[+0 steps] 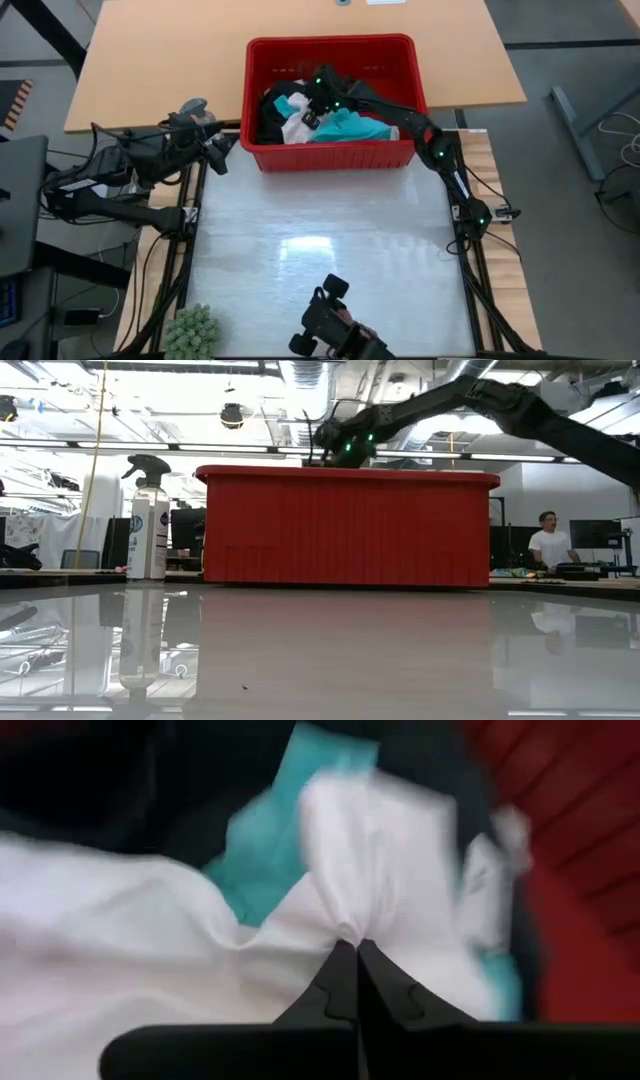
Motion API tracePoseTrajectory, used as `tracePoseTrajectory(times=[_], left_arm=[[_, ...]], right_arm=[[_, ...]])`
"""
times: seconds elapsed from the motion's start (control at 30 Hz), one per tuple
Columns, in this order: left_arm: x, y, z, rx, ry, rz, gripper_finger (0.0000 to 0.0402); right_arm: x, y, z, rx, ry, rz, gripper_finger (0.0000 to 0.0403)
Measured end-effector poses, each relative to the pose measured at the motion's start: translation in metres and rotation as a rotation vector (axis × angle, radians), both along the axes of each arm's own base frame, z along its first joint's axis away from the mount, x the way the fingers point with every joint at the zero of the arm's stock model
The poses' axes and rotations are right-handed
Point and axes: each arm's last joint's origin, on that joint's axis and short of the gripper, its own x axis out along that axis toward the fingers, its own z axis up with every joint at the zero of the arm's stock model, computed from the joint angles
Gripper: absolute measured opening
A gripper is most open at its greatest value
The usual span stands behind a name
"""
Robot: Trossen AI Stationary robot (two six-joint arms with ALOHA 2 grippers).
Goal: Fold Laundry from Bin
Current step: Fold the white underwear
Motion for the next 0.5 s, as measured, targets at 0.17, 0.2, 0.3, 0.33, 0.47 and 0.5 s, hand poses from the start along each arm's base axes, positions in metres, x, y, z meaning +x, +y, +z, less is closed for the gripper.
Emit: tracePoseTrajectory(times=[0.17,0.2,0.3,0.33,0.47,0.5], left_arm=[[0.003,0.000,-0.001,-0.001,0.008,-0.003,0.0265],[0.003,0.000,-0.001,-0.001,0.011,-0.014,0.0265],[0.007,0.000,-0.002,0.000,0.027,-0.029,0.0265],[0.009,0.000,-0.003,0.000,0.033,-0.027,0.0265],[0.016,0.006,-0.006,-0.004,0.060,0.003,0.0265],[0.017,0.007,-0.007,-0.005,0.064,0.012,0.0265]], right_arm=[[-0.021,0.016,0.065,-0.124,-0.102,0.005,0.0019],[-0.027,0.020,0.076,-0.139,-0.120,0.001,0.0019],[-0.045,0.033,0.111,-0.166,-0.183,-0.012,0.0019],[-0.051,0.038,0.122,-0.171,-0.208,-0.017,0.0019],[-0.075,0.061,0.159,-0.166,-0.291,-0.003,0.0019],[-0.079,0.066,0.164,-0.148,-0.303,-0.005,0.0019]])
